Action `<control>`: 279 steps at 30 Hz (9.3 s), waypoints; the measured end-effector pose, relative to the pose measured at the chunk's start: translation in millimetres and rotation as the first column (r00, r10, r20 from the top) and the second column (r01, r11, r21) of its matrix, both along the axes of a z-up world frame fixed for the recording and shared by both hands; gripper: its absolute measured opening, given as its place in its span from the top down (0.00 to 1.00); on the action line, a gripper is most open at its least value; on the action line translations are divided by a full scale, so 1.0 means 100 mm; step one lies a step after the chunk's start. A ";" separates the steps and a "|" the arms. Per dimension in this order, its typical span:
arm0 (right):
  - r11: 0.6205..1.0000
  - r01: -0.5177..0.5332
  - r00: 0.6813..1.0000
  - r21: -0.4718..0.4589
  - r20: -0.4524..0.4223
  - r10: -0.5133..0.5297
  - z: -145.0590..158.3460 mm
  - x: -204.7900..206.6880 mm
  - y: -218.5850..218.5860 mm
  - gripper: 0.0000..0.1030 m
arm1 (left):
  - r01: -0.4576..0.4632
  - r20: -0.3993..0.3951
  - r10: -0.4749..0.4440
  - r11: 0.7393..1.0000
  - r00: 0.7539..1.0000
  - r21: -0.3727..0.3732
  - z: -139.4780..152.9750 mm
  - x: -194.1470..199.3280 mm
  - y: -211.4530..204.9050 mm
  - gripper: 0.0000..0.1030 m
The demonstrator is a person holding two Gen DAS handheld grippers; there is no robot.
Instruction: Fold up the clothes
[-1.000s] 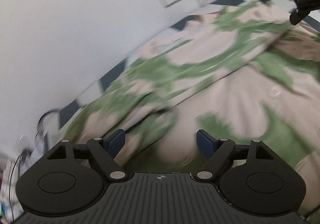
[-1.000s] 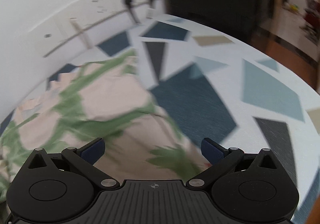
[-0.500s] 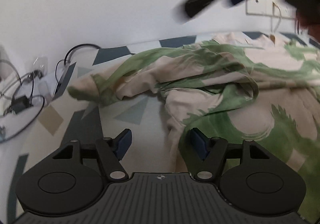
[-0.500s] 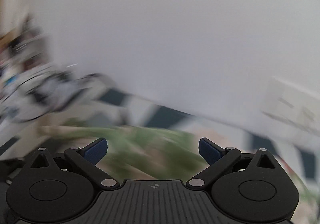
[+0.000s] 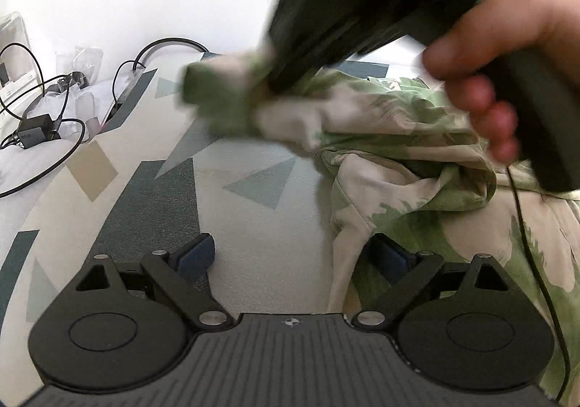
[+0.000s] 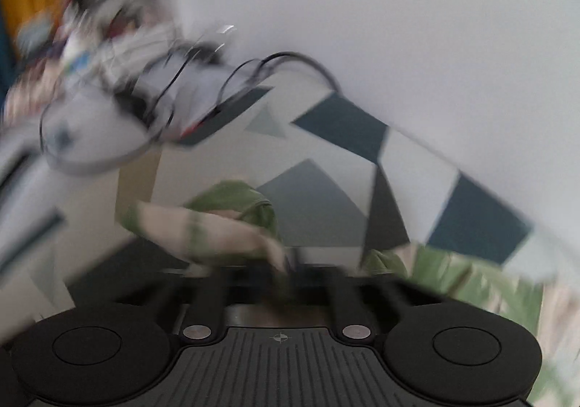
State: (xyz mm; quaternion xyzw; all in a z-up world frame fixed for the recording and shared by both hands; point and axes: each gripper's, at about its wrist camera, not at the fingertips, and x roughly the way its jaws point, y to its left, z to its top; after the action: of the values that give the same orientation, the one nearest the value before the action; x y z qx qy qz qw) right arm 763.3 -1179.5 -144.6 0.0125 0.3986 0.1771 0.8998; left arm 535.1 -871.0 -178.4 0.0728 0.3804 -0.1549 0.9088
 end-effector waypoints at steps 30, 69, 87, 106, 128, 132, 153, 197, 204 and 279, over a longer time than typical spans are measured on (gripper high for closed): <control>0.366 0.858 0.441 0.359 -0.151 -0.885 -0.15 -2.79 -3.33 0.51 | 0.001 -0.055 0.000 1.000 0.998 0.015 0.01 0.12 -0.01 0.00; 0.214 0.910 0.300 0.356 -0.208 -0.931 -0.27 -3.90 -3.21 0.66 | 0.015 -0.064 -0.014 1.000 0.998 0.016 0.01 0.16 -0.01 0.00; 0.270 0.737 0.547 0.619 -0.312 -0.777 -0.36 -3.27 -3.69 0.54 | -0.006 -0.062 0.007 1.000 0.998 0.014 0.00 0.15 -0.02 0.00; 0.398 0.749 0.629 0.530 -0.377 -0.680 -0.36 -2.93 -3.77 0.96 | -0.002 -0.084 0.007 0.999 0.996 0.049 0.05 0.21 -0.09 0.00; 0.442 0.822 0.556 0.359 -0.339 -0.759 -0.50 -3.32 -3.86 0.97 | -0.039 -0.113 0.048 0.996 0.992 0.079 0.08 0.29 -0.10 0.00; 0.427 0.812 0.552 0.397 -0.289 -0.782 -0.40 -3.46 -3.76 0.97 | -0.032 -0.108 0.042 0.995 0.993 0.092 0.09 0.29 -0.12 0.01; 0.678 0.695 0.716 0.240 -0.143 -0.684 0.16 -2.17 -2.76 0.71 | 0.122 -0.061 -0.120 0.992 0.991 0.043 0.16 0.04 -0.01 0.03; 0.671 0.661 0.721 0.335 -0.036 -0.692 0.30 -1.90 -2.55 0.15 | 0.150 -0.111 -0.160 0.985 0.981 -0.089 0.43 -0.41 0.40 0.28; 0.479 0.867 0.484 0.136 -0.005 -0.875 0.14 -4.25 -2.38 0.09 | 0.266 -0.151 -0.267 0.964 0.952 -0.032 0.36 -0.92 0.52 0.27; 0.638 0.721 0.676 0.270 -0.072 -0.733 -1.38 -5.83 -1.80 0.61 | 0.174 -0.354 -0.181 0.983 0.918 -0.052 -0.39 -2.45 0.61 0.90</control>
State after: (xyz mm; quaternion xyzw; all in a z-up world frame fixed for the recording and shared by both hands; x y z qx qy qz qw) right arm 180.8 -1359.9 -282.1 0.2928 0.3109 -0.1454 0.8925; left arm 290.0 -809.7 -217.5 0.0685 0.5296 -0.2509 0.8074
